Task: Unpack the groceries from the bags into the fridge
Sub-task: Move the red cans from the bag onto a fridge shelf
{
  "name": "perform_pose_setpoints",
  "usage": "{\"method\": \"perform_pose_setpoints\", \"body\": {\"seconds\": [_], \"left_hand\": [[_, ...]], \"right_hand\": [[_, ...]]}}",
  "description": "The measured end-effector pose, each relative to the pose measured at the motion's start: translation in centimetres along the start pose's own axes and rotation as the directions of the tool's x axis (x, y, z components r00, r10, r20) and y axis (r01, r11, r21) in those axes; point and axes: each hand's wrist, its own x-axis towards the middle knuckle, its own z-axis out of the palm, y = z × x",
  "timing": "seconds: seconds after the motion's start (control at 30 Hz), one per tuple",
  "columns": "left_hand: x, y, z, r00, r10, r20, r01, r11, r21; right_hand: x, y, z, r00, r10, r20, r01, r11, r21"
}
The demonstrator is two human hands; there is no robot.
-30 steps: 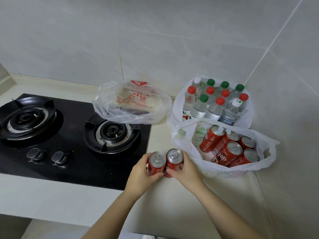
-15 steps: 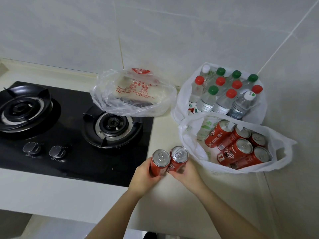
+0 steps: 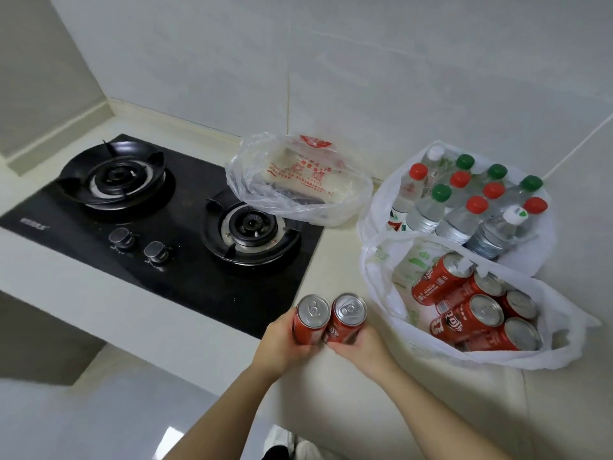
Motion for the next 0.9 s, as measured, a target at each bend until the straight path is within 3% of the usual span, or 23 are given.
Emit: {"method": "perform_pose_setpoints", "body": {"seconds": [0.23,0.37,0.57,0.7,0.9], "left_hand": [[-4.1,0.3,-1.0,0.971,-0.030,-0.236,0.015,0.998,-0.062],[-6.5,0.5,-3.8,0.909,-0.036,-0.414,-0.020,0.991,-0.130],[-11.7,2.4,-8.4,0.736,-0.064,-0.674,-0.117,0.969,-0.219],[-16.6,4.1,-11.6,0.611,-0.064,-0.789,-0.193,0.954,-0.228],[-25.4,5.4,-15.9,0.431,-0.090,-0.898,-0.198,0.961,-0.191]], "right_hand": [[-0.4,-2.4,0.6,0.987,-0.072,0.141,0.071,0.997,0.016],[-0.7,-7.0,2.2,0.961,-0.211,0.179,0.201,0.977,0.072],[-3.8,-15.5,4.7,0.862,-0.414,0.292,0.371,0.908,0.193],[-7.0,-20.2,6.5,0.782,-0.484,0.393,0.405,0.873,0.271],[-13.5,-25.7,10.6,0.645,-0.576,0.502,0.448,0.817,0.362]]}}
